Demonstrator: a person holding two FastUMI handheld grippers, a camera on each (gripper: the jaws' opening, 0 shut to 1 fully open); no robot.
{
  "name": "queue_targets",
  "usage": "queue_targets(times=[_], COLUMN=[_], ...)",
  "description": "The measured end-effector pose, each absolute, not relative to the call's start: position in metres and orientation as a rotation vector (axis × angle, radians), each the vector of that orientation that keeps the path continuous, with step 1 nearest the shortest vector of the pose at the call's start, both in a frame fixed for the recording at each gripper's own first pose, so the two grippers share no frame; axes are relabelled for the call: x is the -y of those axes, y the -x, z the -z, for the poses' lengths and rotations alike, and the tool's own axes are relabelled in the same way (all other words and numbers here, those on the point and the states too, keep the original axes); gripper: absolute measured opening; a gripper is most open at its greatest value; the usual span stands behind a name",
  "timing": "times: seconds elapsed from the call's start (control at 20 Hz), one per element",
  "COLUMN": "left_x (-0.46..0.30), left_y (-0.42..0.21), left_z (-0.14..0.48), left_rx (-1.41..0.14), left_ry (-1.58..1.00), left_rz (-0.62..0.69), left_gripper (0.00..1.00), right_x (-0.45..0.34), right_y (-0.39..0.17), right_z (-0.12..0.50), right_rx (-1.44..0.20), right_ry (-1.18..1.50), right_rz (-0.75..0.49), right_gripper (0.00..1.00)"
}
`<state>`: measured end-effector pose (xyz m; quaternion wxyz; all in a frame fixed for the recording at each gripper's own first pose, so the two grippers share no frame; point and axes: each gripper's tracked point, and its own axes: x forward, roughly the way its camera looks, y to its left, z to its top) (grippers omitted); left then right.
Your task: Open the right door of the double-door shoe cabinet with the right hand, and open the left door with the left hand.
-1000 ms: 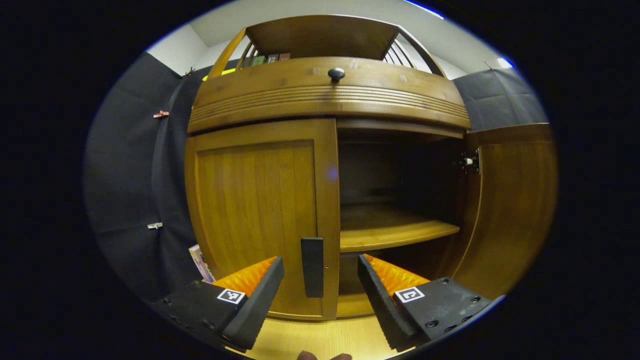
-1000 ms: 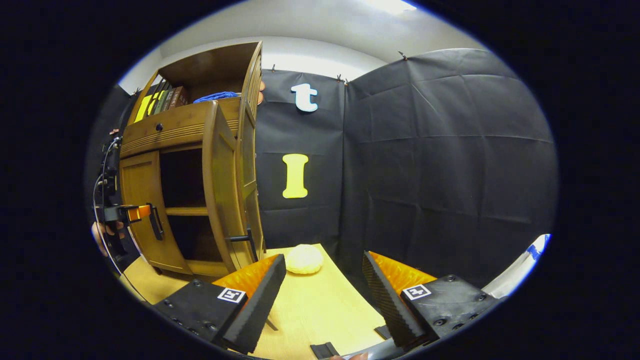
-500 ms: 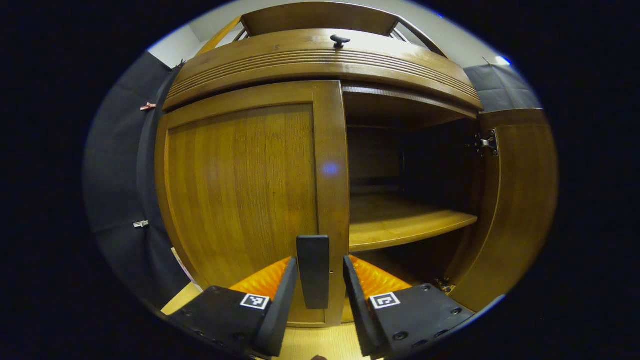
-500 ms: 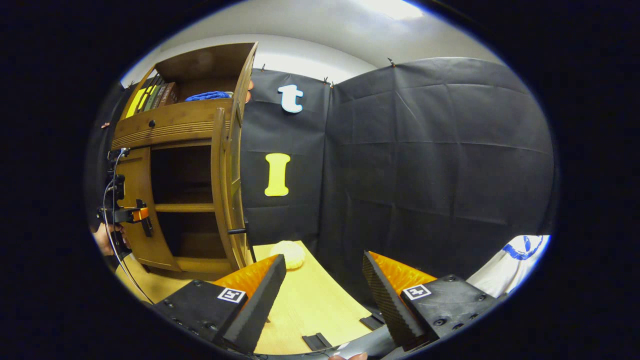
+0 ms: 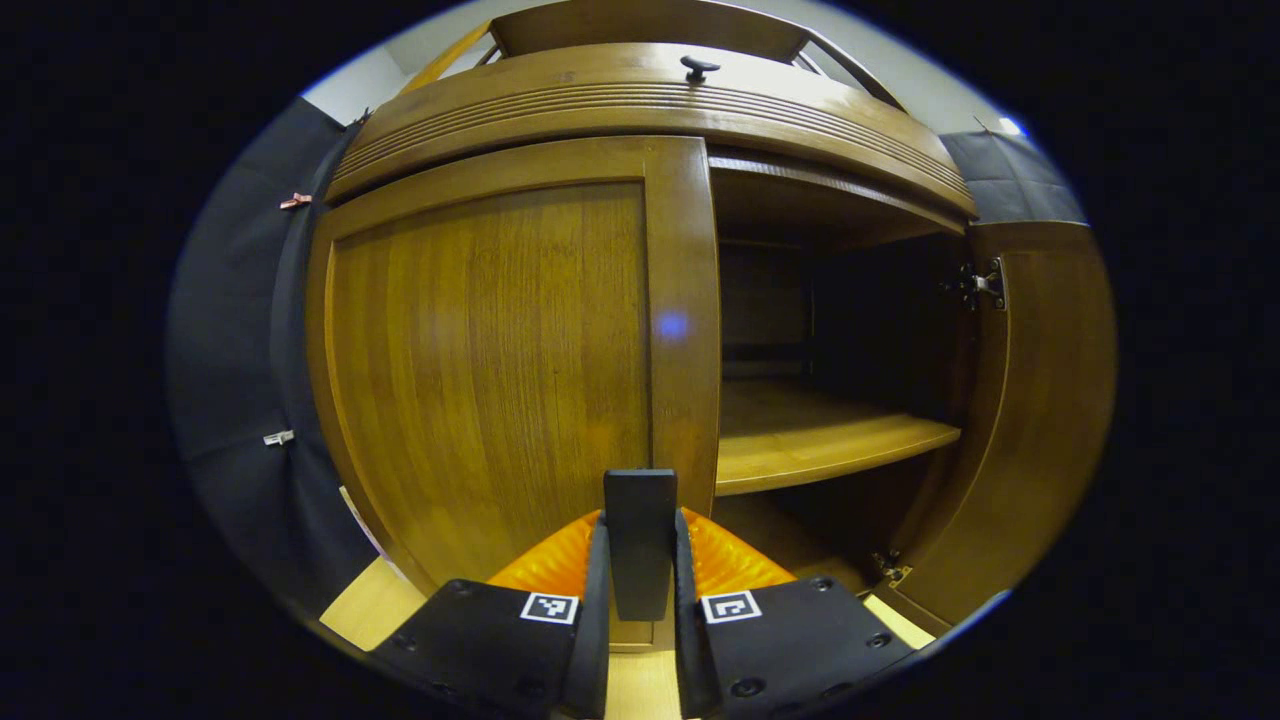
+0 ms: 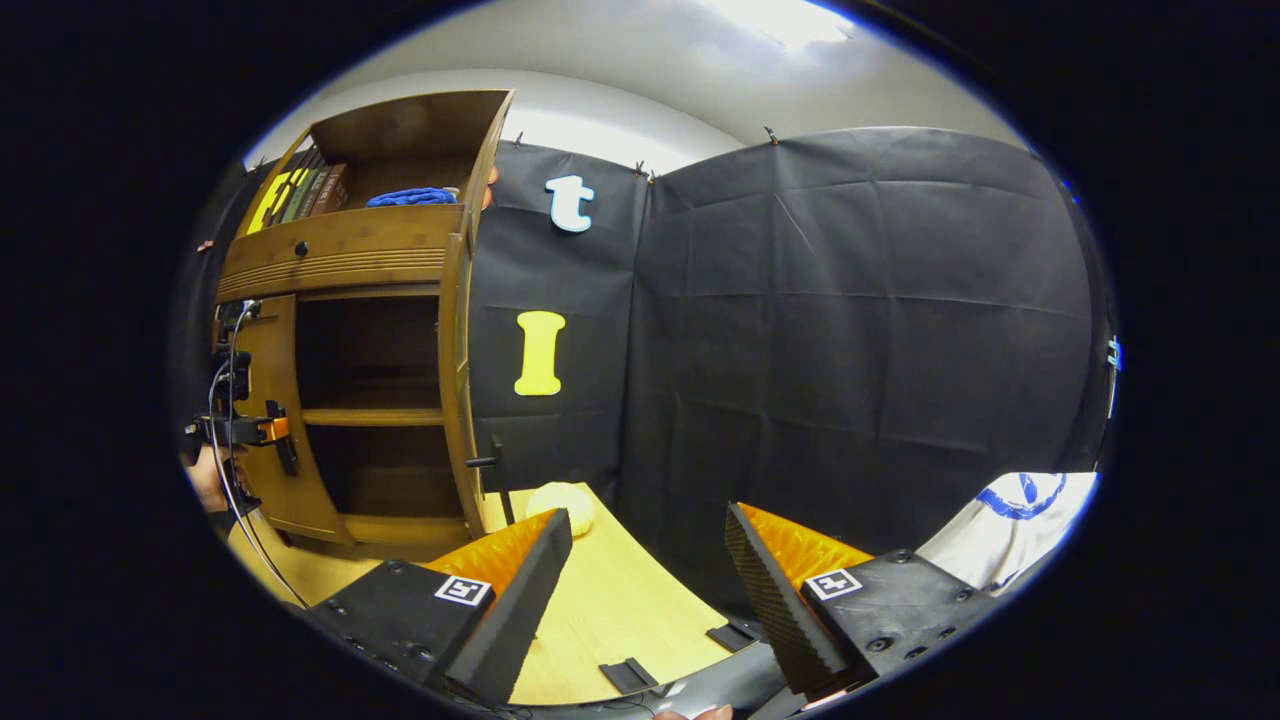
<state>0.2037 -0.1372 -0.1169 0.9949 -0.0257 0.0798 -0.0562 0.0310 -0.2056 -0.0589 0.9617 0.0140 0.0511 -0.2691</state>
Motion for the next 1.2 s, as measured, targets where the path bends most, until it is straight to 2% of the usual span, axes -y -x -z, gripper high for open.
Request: queue_targets(times=[0.55,0.6,0.65,0.7,0.75,0.8,0.85,1.2], left_x=[0.106,0.102,0.097,0.093,0.087,0.081,0.075,0.04], left_y=[-0.122,-0.114,-0.108,-0.101,-0.093,-0.087,-0.08,-0.048], left_z=[0.119,0.119,0.12,0.12,0.121,0.121,0.122,0.123], left_rx=[-0.146,-0.144,-0.142,-0.141,-0.141,-0.142,-0.143,-0.153], left_ry=[0.079,0.082,0.08,0.076,0.075,0.074,0.075,0.12], left_rz=[0.199,0.204,0.209,0.212,0.214,0.213,0.212,0.203], left_gripper=[0.3,0.3,0.3,0.3,0.3,0.3,0.3,0.24], right_x=[0.122,0.115,0.108,0.102,0.097,0.089,0.08,0.027], right_y=[-0.067,-0.07,-0.073,-0.075,-0.077,-0.08,-0.083,-0.107], right_z=[0.042,0.042,0.041,0.042,0.044,0.045,0.046,0.05], right_rx=[-0.091,-0.092,-0.091,-0.09,-0.091,-0.092,-0.093,-0.099], right_ry=[-0.025,-0.022,-0.021,-0.021,-0.025,-0.032,-0.041,-0.052], right_rz=[0.401,0.388,0.375,0.365,0.353,0.34,0.326,0.217], right_gripper=[0.99,0.94,0.94,0.99,0.99,0.94,0.99,0.99])
